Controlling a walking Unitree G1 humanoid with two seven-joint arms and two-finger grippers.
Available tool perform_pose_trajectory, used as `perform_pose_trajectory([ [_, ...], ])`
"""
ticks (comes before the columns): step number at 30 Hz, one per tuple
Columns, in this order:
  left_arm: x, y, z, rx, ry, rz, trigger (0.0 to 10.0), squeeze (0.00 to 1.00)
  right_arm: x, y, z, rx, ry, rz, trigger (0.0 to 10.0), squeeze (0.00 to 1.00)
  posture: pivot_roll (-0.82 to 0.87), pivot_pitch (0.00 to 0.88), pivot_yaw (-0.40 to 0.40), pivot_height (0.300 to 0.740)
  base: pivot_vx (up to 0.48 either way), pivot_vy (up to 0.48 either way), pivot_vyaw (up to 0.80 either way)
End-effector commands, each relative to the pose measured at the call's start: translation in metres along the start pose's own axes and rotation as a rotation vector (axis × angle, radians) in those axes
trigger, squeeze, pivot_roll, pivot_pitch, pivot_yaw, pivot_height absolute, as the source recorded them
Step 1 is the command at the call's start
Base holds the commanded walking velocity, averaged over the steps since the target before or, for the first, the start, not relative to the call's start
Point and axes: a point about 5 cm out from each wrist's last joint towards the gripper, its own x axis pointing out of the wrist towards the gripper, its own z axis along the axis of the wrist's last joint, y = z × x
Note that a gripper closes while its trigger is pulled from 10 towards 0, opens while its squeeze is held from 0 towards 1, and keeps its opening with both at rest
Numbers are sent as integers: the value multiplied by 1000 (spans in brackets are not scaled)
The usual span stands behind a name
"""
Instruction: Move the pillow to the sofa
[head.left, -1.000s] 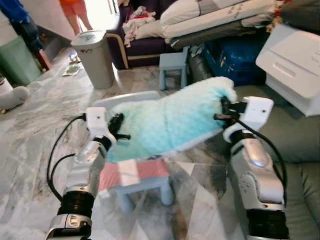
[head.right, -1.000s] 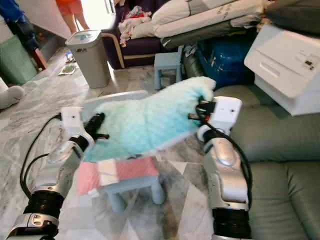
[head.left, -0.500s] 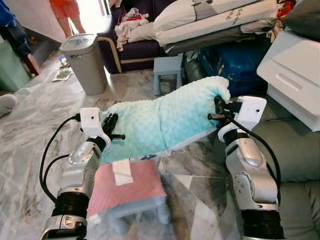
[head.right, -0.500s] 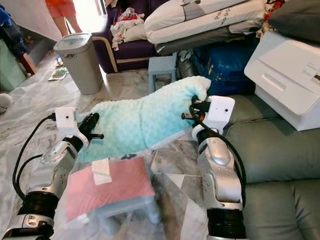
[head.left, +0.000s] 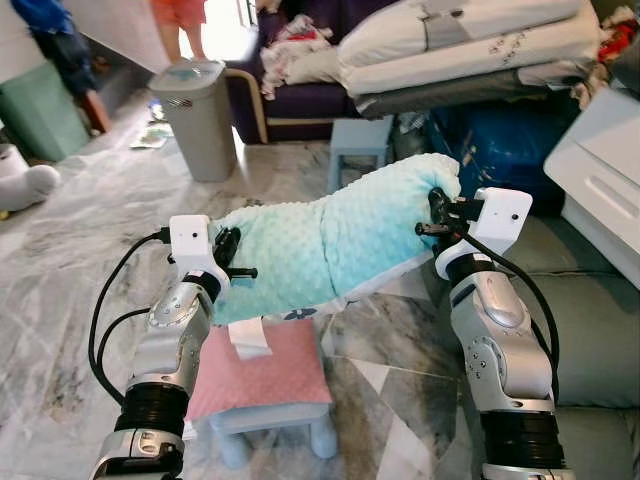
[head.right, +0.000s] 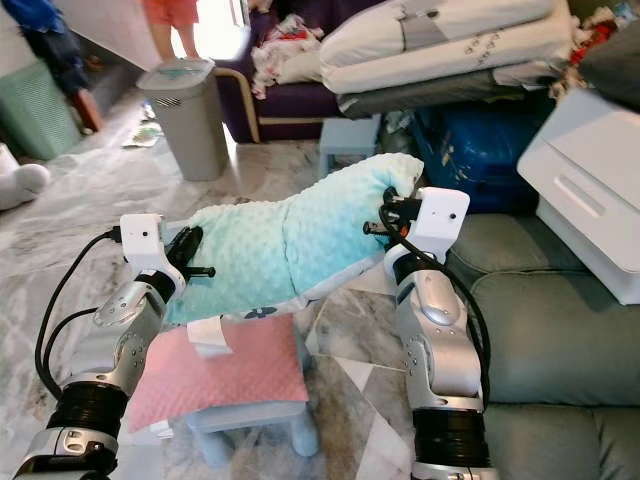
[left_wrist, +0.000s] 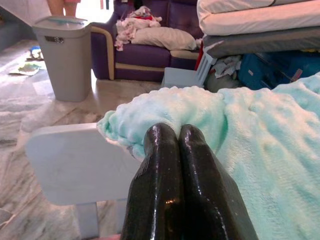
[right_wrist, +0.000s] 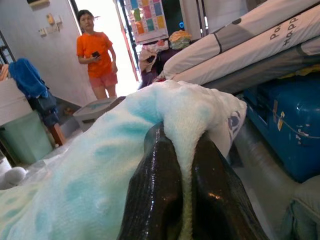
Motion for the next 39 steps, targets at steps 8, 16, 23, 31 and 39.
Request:
perform_pose_trajectory([
  [8,1,4,8,3,-29,20,10000,0,4,3,7,-1,-28,17,10000,0,-127,0,58,740,0,0,0],
  [16,0,6,8,2,-31,4,10000,0,5,1,5,7,2,7,10000,0,-129,0,57,740,0,0,-488],
  [23,1,4,10,0,-41,-16,10000,0,6,0,5,5,3,4,10000,0,-131,0,59,740,0,0,-775],
  [31,1,2,9,-15,-35,-29,10000,0,8,-7,8,-4,3,-6,10000,0,-137,0,55,740,0,0,-773],
  [39,1,1,6,-40,-25,-26,10000,0,6,-9,8,-6,13,-8,10000,0,-145,0,46,740,0,0,-763],
])
